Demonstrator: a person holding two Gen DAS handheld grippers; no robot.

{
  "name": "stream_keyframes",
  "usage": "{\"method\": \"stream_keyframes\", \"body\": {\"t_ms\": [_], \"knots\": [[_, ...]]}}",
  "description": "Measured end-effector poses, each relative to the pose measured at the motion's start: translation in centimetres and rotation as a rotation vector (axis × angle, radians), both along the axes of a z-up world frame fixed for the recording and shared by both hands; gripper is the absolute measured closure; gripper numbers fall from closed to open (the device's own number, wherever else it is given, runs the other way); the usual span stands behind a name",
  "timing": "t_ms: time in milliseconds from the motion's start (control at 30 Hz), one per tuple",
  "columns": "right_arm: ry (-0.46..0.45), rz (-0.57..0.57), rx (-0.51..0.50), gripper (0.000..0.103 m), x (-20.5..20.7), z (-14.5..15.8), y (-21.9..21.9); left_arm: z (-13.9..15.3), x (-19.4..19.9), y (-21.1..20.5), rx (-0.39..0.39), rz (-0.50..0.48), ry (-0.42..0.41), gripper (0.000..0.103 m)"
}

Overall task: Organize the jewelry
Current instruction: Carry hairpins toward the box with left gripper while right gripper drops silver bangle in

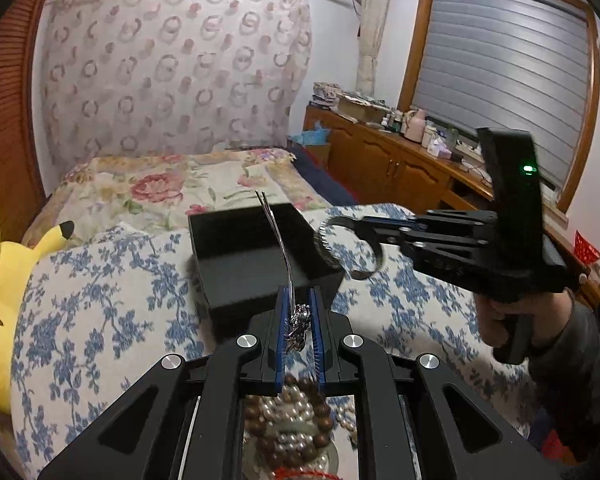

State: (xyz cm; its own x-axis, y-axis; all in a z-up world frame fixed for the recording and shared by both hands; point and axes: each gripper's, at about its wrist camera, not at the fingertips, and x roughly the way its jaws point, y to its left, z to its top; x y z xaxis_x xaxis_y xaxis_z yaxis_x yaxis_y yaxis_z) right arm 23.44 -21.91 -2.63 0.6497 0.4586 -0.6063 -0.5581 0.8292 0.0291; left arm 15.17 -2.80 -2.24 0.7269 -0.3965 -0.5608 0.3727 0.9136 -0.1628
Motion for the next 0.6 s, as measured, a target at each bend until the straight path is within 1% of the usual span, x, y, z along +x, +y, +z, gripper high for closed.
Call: {"method": "stream_keyframes", "body": {"t_ms": [100, 200, 300, 333, 400, 433, 600], "knots": [[0.009, 0.019, 0.011, 0.097, 1.9, -0.1, 0.9, 0.4, 1.0, 0.4, 0.000, 0.008, -0.001, 0.093], [0.015, 0.025, -0.002, 0.097, 3.2, -0.8, 1.8, 0.5, 2.3, 0.6, -0.001, 0.016, 0.009, 0.093], [0.048, 0.039, 0.011, 0.097, 4.0, -1.7, 2.1, 0.4, 3.4, 0.8, -0.002, 0.017, 0.023, 0.093], [0.058, 0.045, 0.019, 0.093, 4.2, -1.9, 2.1, 0.3, 3.8, 0.8, -0.003, 0.016, 0.030, 0.093], [0.065, 0.049, 0.041, 0.091, 4.4, -2.1, 2.0, 0.0, 4.6, 0.8, -0.005, 0.011, 0.044, 0.093], [0.069, 0.050, 0.052, 0.089, 4.4, -2.1, 1.8, -0.2, 4.9, 0.7, -0.006, 0.011, 0.050, 0.093], [0.056, 0.011, 0.074, 0.086, 4.5, -1.6, 0.2, -0.8, 6.6, 0.2, -0.004, 0.003, 0.075, 0.093]]}}
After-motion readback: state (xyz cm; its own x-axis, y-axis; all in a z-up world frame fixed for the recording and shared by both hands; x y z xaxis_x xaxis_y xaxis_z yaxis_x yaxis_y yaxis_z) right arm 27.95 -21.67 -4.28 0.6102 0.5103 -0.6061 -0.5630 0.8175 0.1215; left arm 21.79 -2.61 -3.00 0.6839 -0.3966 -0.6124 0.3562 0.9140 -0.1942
